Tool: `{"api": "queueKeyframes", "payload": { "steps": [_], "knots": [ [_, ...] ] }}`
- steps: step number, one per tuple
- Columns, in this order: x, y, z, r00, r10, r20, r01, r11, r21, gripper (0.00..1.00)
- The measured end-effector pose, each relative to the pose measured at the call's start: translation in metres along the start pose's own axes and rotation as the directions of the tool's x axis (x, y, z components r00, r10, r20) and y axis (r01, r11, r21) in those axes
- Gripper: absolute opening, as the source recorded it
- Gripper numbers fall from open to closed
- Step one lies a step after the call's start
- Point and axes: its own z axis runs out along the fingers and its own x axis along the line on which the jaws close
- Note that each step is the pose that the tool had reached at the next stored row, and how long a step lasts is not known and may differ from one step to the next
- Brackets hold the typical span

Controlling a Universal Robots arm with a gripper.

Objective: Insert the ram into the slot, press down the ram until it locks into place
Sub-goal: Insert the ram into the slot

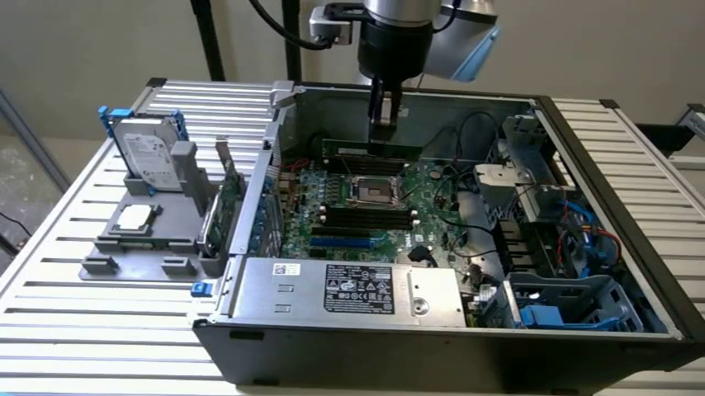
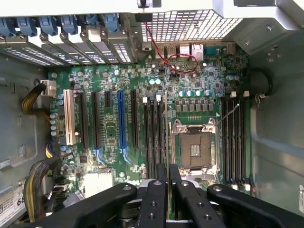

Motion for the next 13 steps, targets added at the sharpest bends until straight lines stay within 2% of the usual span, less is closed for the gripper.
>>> {"api": "queueKeyframes", "payload": {
  "steps": [13],
  "knots": [
    [0.001, -0.0015, 0.0236, 1.0, 0.005, 0.0001, -0.005, 1.0, 0.0, 0.14]
  ]
}}
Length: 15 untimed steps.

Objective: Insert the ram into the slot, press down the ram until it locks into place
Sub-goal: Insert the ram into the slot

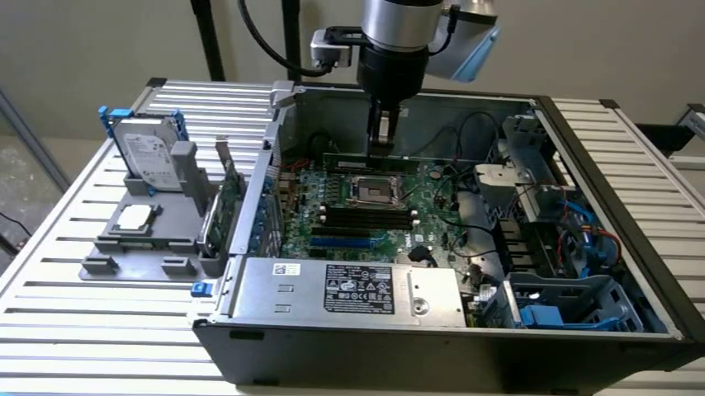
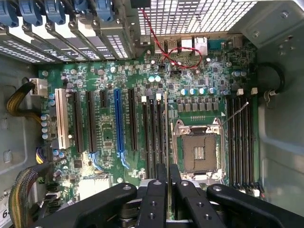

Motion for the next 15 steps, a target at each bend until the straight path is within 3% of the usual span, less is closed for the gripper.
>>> {"api": "queueKeyframes", "payload": {
  "steps": [15],
  "knots": [
    [0.006, -0.0032, 0.0271, 1.0, -0.01, -0.0002, 0.01, 1.0, -0.0001, 0.14]
  ]
}}
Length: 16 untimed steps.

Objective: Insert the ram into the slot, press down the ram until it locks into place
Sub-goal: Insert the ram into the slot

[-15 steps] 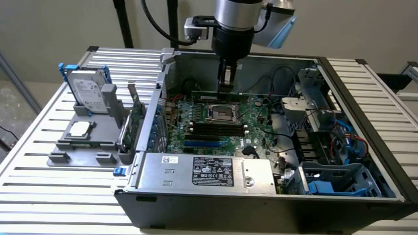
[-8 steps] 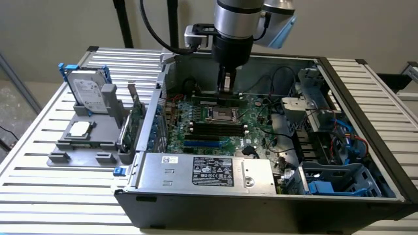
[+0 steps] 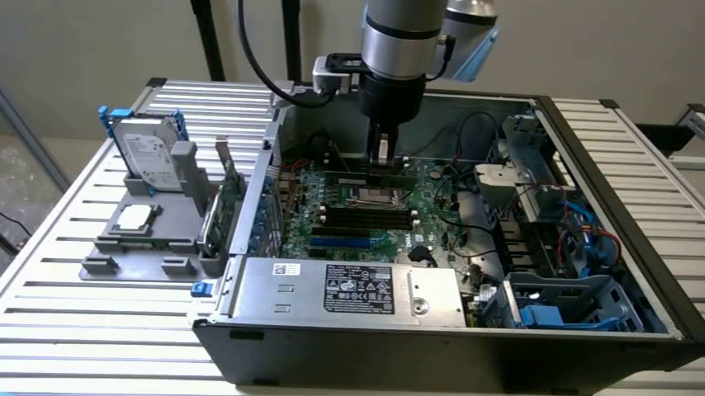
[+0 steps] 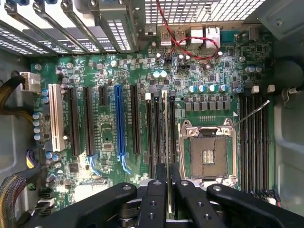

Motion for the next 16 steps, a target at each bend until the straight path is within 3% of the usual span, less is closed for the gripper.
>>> {"api": "queueKeyframes", "payload": {
  "steps": [16],
  "knots": [
    [0.009, -0.0016, 0.026, 0.9999, -0.011, -0.0003, 0.011, 0.9999, -0.0001, 0.14]
  ]
}}
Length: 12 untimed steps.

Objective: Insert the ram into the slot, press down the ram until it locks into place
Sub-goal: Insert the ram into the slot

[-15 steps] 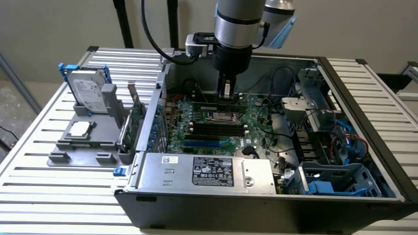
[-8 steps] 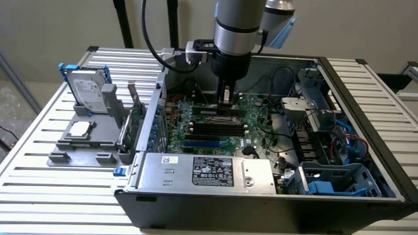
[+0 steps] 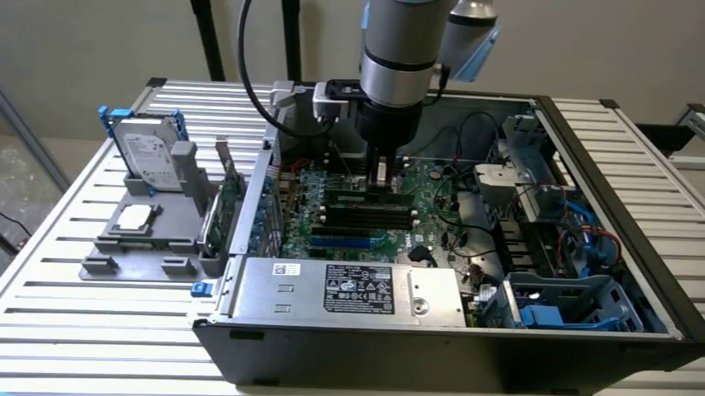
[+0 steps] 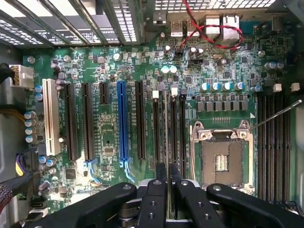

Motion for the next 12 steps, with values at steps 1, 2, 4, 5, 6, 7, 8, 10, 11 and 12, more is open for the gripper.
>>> {"api": "queueKeyframes", "payload": {
  "steps": [1, 2, 4, 5, 6, 7, 8, 10, 11, 12],
  "knots": [
    [0.001, -0.0001, 0.0006, 1.0, 0.0, -0.0001, 0.0, 1.0, 0.0, 0.14],
    [0.001, -0.0002, 0.0013, 1.0, -0.001, -0.0001, 0.001, 1.0, 0.0, 0.14],
    [0.002, -0.0005, 0.0025, 1.0, -0.001, -0.0003, 0.001, 1.0, -0.0001, 0.14],
    [0.003, -0.0006, 0.0034, 1.0, -0.002, -0.0003, 0.002, 1.0, -0.0001, 0.14],
    [0.003, -0.0007, 0.0046, 1.0, -0.002, -0.0002, 0.002, 1.0, -0.0001, 0.14],
    [0.003, -0.0008, 0.0061, 1.0, -0.002, -0.0003, 0.002, 1.0, -0.0001, 0.14],
    [0.003, -0.0009, 0.0075, 1.0, -0.002, -0.0003, 0.002, 1.0, -0.0001, 0.14],
    [0.003, -0.0015, 0.0106, 1.0, -0.003, -0.0003, 0.003, 1.0, -0.0001, 0.14],
    [0.003, -0.0017, 0.0123, 1.0, -0.003, -0.0003, 0.003, 1.0, -0.0001, 0.14],
    [0.003, -0.002, 0.0139, 1.0, -0.003, -0.0003, 0.003, 1.0, -0.0001, 0.14]
  ]
}}
